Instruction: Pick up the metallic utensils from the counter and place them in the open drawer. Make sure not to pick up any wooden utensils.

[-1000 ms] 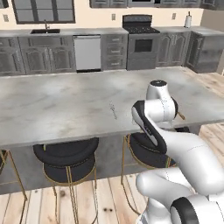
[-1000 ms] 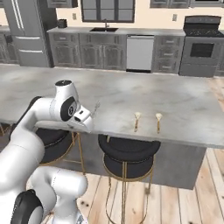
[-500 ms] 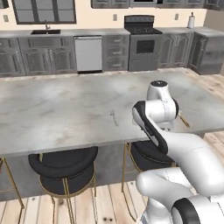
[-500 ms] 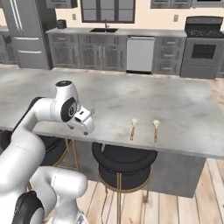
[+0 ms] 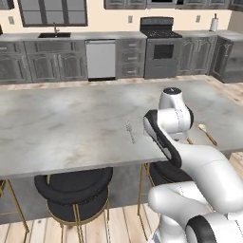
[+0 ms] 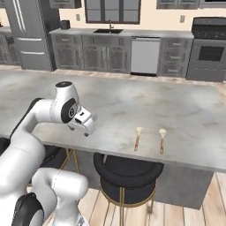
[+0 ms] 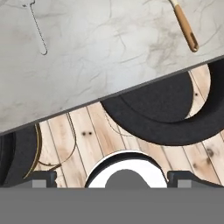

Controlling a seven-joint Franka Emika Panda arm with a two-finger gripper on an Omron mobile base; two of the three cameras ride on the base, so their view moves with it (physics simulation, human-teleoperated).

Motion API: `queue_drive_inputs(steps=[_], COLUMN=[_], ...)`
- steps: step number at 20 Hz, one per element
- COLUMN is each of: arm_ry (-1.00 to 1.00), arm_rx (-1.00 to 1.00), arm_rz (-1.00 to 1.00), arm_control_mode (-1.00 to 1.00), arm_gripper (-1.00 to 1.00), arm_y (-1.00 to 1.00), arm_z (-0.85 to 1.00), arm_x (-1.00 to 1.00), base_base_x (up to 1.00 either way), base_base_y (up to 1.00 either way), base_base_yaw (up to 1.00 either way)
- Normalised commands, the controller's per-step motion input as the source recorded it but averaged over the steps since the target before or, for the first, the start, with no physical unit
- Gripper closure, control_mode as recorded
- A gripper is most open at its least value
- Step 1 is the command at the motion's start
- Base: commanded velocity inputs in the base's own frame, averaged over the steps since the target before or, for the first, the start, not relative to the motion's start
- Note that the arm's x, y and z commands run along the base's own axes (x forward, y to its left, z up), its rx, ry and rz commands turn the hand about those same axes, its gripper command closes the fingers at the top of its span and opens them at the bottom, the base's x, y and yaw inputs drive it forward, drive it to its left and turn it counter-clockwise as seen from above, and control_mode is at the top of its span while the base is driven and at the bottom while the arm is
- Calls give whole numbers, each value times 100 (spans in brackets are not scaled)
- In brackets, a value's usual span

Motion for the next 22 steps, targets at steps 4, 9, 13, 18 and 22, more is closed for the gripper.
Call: queue_drive_inputs(steps=[4, 9, 13, 18, 22], arm_ry=[0, 0, 0, 0, 0], arm_rx=[0, 0, 0, 0, 0], arm_rz=[0, 0, 0, 0, 0], arm_control_mode=[100, 100, 100, 100, 100], arm_gripper=[-100, -100, -100, -100, -100], arm_y=[0, 0, 0, 0, 0], arm_z=[0, 0, 0, 0, 0], arm_x=[0, 0, 0, 0, 0], base_base_x=[53, 57, 38, 4, 0], base_base_y=[25, 34, 49, 31, 24], base_base_yaw=[1, 0, 0, 4, 7])
